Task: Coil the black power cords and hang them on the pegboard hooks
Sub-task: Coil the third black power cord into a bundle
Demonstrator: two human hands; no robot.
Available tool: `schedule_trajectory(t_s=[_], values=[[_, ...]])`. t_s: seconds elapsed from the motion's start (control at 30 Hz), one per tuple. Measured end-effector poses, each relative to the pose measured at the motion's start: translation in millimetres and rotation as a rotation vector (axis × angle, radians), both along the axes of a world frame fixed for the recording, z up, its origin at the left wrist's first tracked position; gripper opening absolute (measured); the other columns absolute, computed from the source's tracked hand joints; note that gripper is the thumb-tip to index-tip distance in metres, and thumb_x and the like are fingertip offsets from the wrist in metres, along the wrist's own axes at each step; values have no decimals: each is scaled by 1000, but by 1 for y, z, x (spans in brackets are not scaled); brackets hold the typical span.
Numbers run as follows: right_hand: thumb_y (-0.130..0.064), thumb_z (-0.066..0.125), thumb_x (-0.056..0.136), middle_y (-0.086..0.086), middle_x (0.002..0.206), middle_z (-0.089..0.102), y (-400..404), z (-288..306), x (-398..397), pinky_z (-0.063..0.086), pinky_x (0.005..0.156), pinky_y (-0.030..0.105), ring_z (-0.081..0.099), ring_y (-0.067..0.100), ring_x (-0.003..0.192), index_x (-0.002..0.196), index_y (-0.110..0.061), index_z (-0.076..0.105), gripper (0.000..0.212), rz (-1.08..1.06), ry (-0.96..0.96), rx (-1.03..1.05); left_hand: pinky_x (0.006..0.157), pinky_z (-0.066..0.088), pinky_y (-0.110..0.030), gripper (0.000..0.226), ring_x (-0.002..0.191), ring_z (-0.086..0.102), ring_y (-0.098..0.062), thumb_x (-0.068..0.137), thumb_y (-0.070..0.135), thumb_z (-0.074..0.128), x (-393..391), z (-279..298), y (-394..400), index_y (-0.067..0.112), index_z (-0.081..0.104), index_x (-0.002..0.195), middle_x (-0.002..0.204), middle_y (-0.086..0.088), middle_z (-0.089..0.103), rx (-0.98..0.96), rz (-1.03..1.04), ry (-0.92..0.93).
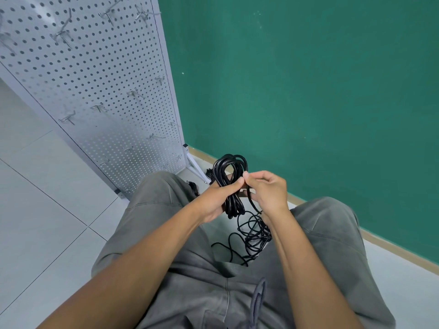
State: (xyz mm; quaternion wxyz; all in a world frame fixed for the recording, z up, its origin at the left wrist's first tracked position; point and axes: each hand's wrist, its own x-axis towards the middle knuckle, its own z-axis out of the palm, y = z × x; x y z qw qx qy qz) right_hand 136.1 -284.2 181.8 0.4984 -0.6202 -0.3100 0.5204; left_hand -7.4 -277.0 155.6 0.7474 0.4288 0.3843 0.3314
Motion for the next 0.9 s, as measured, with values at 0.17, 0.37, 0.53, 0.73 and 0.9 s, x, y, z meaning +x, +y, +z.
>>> schedule_trajectory(t_s=[0.17,0.37,0.53,0.73,0.9], values=[[-10,79,87,10,89,75,2,7,5,63,69,28,73,14,74,98,3,71,19,4,128,-97,83,56,-24,26,113,71,-17,109,26,48,2,7,-4,22,63,129,117,-1,76,-71,-40,-44],[-12,80,87,1,74,69,2,5,7,58,60,19,63,7,59,88,-6,69,13,-47,85,-119,89,56,-25,31,119,69,-21,107,20,52,6,-1,-3,9,61,136,130,-14,70,-62,-64,7],[-21,86,80,-5,73,73,10,4,15,50,70,19,68,2,67,74,-14,75,14,0,-263,4,96,53,-31,25,102,69,-20,106,24,55,3,-13,2,6,66,120,104,-16,71,32,-79,144],[-22,70,96,-4,98,73,16,-4,23,50,73,9,67,1,89,102,-7,72,17,104,-200,88,99,55,-49,25,76,61,-19,106,30,57,10,-20,4,13,61,87,70,2,57,27,47,166],[-7,52,104,-3,134,61,10,-59,44,42,101,30,56,16,126,136,-15,57,34,686,-478,-145,102,54,-47,27,70,57,-17,102,35,60,1,-11,17,12,59,89,67,3,54,-46,207,10]])
